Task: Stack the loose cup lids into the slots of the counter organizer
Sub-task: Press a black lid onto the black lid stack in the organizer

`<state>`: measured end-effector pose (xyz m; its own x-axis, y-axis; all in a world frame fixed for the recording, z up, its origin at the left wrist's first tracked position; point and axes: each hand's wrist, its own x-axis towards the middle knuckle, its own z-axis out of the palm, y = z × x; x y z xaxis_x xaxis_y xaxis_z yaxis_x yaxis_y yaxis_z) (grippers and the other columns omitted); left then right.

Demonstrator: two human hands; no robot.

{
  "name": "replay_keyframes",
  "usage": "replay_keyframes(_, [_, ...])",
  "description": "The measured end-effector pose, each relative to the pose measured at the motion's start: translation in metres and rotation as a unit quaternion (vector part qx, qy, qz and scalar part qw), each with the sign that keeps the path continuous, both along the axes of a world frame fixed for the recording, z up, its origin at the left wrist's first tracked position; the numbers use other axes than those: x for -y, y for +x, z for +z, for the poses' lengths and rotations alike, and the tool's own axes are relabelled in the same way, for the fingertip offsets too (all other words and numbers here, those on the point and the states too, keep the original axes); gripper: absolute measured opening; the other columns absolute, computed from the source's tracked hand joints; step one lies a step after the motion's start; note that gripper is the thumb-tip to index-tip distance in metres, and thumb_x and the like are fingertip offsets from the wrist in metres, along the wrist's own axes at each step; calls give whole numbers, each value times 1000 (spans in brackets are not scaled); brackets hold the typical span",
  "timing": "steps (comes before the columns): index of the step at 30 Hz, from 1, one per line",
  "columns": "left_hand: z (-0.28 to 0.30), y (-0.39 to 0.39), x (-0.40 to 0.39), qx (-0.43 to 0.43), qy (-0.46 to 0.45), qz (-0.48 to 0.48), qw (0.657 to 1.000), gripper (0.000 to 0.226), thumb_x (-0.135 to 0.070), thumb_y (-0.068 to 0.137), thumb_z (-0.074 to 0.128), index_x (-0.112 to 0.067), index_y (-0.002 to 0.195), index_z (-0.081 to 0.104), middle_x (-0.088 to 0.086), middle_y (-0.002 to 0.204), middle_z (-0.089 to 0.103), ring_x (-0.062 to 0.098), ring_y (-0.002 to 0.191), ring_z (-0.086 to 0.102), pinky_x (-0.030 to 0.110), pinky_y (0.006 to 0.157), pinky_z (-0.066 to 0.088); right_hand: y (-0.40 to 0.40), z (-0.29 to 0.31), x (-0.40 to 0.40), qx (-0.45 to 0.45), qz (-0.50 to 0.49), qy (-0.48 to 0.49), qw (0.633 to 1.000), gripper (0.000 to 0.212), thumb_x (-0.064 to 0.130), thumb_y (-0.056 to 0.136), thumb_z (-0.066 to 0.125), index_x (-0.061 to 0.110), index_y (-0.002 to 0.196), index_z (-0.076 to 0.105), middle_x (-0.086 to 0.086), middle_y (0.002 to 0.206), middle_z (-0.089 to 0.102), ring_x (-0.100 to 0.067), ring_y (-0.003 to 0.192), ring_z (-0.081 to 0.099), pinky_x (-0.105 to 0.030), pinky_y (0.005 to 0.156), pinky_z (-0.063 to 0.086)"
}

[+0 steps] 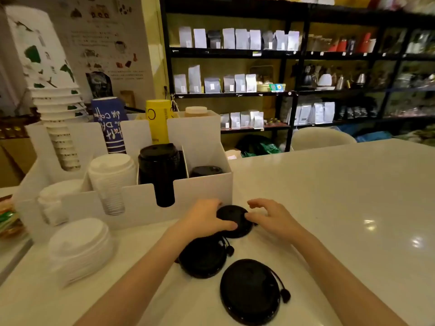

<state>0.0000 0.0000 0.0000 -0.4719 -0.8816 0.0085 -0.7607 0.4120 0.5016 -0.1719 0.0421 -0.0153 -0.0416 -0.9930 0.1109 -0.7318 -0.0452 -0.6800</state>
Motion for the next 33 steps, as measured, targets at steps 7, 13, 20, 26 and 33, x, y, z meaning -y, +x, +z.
replay_keyframes(7, [-7, 0, 5, 11, 4, -15, 1000, 56, -33, 68, 72, -15, 116, 52, 8, 115, 61, 19, 97, 56, 27, 77, 48, 8, -6, 0, 8, 31, -8, 999, 31, 25, 86, 53, 17, 114, 60, -3, 116, 64, -16, 106, 55, -29, 90, 42])
replay_keyframes(13, [22, -1, -7, -123, -61, 18, 990, 60, -39, 61, 77, -18, 113, 54, 3, 110, 61, 11, 93, 52, 16, 71, 43, 5, 7, 4, 113, -27, -93, 989, 28, 18, 85, 54, 17, 111, 63, 3, 102, 64, -11, 96, 57, -14, 76, 40])
replay_keyframes(20, [72, 29, -15, -225, -177, 50, 957, 57, -41, 57, 78, -24, 107, 56, -8, 100, 54, 8, 94, 50, 7, 68, 37, 36, 52, 7, 188, 22, -183, 965, 25, 17, 89, 49, 18, 109, 64, 7, 92, 65, -3, 89, 59, 1, 66, 41])
replay_keyframes(26, [92, 67, -1, -312, -227, 111, 916, 57, -36, 60, 78, -23, 110, 56, -4, 109, 57, 11, 101, 52, 10, 73, 39, 84, 94, 40, 192, 53, -228, 953, 30, 21, 92, 43, 19, 118, 58, 13, 94, 52, -5, 95, 46, -1, 75, 34])
replay_keyframes(33, [90, 94, 22, -360, -300, 191, 863, 50, -36, 62, 76, -21, 106, 58, 0, 109, 62, 13, 103, 54, 24, 84, 48, 123, 111, 68, 293, 103, -173, 935, 35, 28, 94, 36, 21, 128, 45, 15, 106, 50, 2, 97, 45, 1, 72, 37])
